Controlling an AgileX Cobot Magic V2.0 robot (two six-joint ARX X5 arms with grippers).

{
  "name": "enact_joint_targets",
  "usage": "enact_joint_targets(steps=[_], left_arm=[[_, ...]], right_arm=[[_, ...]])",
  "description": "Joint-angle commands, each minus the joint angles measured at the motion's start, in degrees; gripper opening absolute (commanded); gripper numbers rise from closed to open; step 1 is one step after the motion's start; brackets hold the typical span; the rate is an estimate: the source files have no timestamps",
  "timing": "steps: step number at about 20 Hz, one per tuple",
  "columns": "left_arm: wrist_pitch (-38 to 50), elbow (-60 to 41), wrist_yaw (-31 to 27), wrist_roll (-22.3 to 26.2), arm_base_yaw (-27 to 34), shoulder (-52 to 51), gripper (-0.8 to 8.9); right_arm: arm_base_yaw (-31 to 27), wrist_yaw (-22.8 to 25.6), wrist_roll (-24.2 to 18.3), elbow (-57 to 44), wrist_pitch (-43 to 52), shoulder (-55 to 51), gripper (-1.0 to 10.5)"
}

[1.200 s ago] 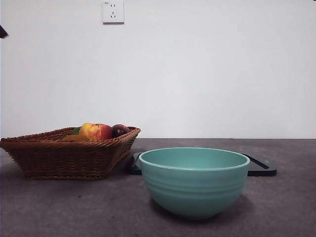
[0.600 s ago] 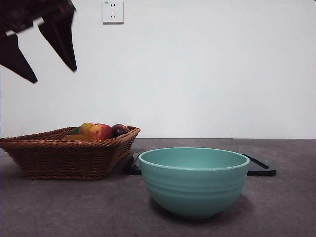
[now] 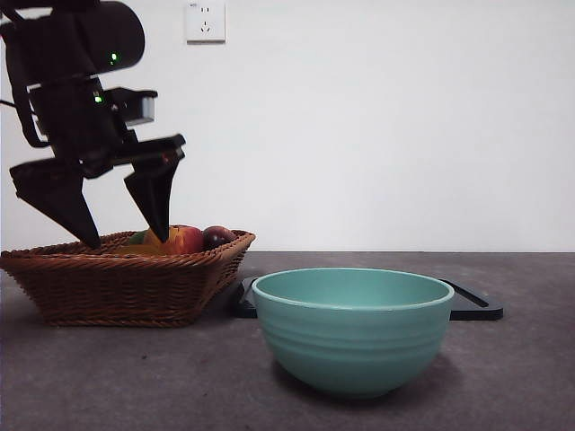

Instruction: Pick up the wifruite, put it on the bowl, pick up the plate, put it on desk

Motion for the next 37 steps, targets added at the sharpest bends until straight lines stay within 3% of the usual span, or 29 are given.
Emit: enact_joint_targets(steps=[1, 5, 8, 10, 12, 19, 24, 27, 29, 33, 37], left_arm=[[1.2, 1.3, -0.4, 0.3, -0.5, 2.7, 4.36], [2.8, 1.3, -0.4, 0.3, -0.9, 5.2, 4.29], [3.3, 1.3, -0.4, 0.3, -1.0, 5.2, 3.33], [3.2, 1.3, -0.4, 0.3, -1.0, 5.2, 3.30], [2.8, 1.3, -0.4, 0.3, -1.0, 5.2, 2.21], [1.7, 1.4, 0.2, 0.2, -1.1, 4.5, 1.74], [-0.4, 1.4, 2.1, 0.2, -3.1, -6.6, 1.75], [-3.8, 1.4, 9.2, 0.3, -8.2, -15.1, 1.75], [-4.0, 1.4, 9.5, 0.2, -14.5, -17.9, 1.75], [-3.4, 1.4, 9.4, 0.3, -25.5, -15.3, 1.75], [-0.8, 1.4, 9.4, 0.5, -30.1, -9.8, 1.75]], right_arm=[[0.3, -0.1, 0.4, 1.1, 0.5, 0.5, 3.9], [0.3, 0.0, 0.4, 1.1, 0.5, 0.5, 3.9], [0.3, 0.0, 0.4, 1.1, 0.5, 0.5, 3.9], [0.3, -0.1, 0.4, 1.1, 0.5, 0.5, 3.9], [0.3, -0.1, 0.4, 1.1, 0.5, 0.5, 3.9], [0.3, -0.1, 0.4, 1.1, 0.5, 0.5, 3.9], [0.3, 0.0, 0.4, 1.1, 0.5, 0.5, 3.9], [0.3, 0.0, 0.4, 1.1, 0.6, 0.5, 3.9], [0.3, 0.0, 0.4, 1.1, 0.6, 0.5, 3.9], [0.3, 0.0, 0.4, 1.1, 0.6, 0.5, 3.9], [0.3, 0.0, 0.4, 1.1, 0.5, 0.5, 3.9]])
